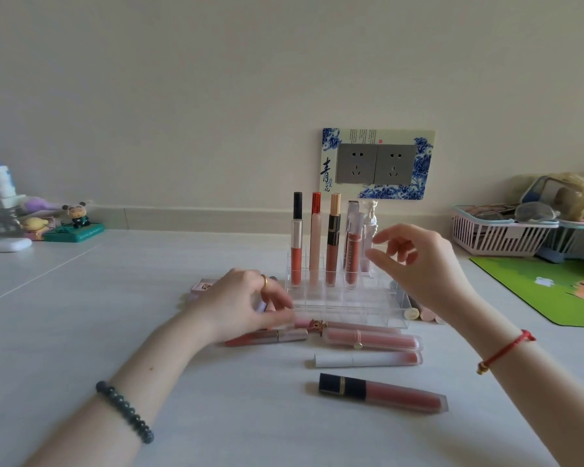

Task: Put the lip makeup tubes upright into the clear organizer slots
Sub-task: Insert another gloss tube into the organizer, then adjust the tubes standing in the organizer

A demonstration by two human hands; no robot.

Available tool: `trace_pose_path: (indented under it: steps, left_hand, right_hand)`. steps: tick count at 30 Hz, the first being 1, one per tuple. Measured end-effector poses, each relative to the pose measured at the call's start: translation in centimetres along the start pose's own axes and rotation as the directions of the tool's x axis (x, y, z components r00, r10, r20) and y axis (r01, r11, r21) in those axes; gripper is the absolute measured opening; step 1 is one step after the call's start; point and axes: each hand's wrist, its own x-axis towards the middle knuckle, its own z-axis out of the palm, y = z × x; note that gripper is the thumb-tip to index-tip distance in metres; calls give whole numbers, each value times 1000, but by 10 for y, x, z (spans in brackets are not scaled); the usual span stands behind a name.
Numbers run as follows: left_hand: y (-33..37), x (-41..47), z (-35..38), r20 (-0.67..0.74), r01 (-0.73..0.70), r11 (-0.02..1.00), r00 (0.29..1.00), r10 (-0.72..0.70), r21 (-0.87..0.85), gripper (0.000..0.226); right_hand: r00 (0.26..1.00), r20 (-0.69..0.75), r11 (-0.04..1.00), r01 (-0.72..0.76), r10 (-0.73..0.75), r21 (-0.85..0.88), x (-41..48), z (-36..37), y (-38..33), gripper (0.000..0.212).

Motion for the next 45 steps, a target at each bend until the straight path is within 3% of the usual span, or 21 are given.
trace_pose_path:
  steps: [2, 6, 14, 19, 22, 24, 26, 27, 29, 30, 35, 41, 45]
  left_hand:
    - [0, -1, 2, 92, -29, 991, 996, 17, 134, 30]
    - [0, 2, 7, 176, -116, 948, 982, 65, 298, 32]
    - [1, 1, 13, 176, -185, 920, 976, 130, 345, 30]
    - [-5, 2, 11, 26, -274, 924, 961, 277, 266, 45]
    - [-5, 5, 6, -138, -341, 889, 908, 396, 307, 30]
    - [-3, 4, 4, -279, -308, 930, 892, 355, 200, 25]
    - [6, 1, 2, -398, -230, 972, 897, 192, -48, 20]
    - [12, 0, 2, -431, -209, 954, 897, 100, -213, 14]
    - [25, -1, 0, -442, -203, 816, 894, -71, -541, 2]
    - [29, 0, 0, -447, -207, 755, 886, -125, -622, 3]
    - [32, 5, 1, -471, -218, 670, 854, -221, -710, 9]
    - [41, 6, 6, -410, -186, 574, 865, -290, -797, 11]
    - [36, 15, 12, -418, -212, 585, 876, -242, -783, 14]
  right_hand:
    - [998, 50, 1000, 23, -22, -21, -7, 2, -1, 12]
    - [992, 122, 999, 24, -19, -40, -13, 8, -1, 11]
    - [982, 185, 998, 39, -30, -49, -19, 11, -5, 11]
    - [972, 227, 998, 63, -57, -22, -22, 13, -11, 12]
    - [962, 264, 997, 78, -68, -25, -23, 13, -13, 14]
    - [959, 275, 996, 84, -73, -30, -23, 14, -14, 15]
    - [957, 279, 996, 84, -74, -23, -24, 15, -16, 18]
    - [956, 284, 997, 78, -72, -10, -25, 16, -18, 19]
    - [951, 301, 998, 61, -66, 24, -27, 18, -21, 23]
    - [949, 308, 998, 56, -66, 40, -28, 19, -23, 25]
    - [940, 333, 989, 23, -72, 149, -29, 26, -27, 29]
    - [950, 292, 957, 19, -108, 290, -24, 38, -40, 19]
    - [959, 248, 953, 59, -137, 297, -14, 48, -46, 14]
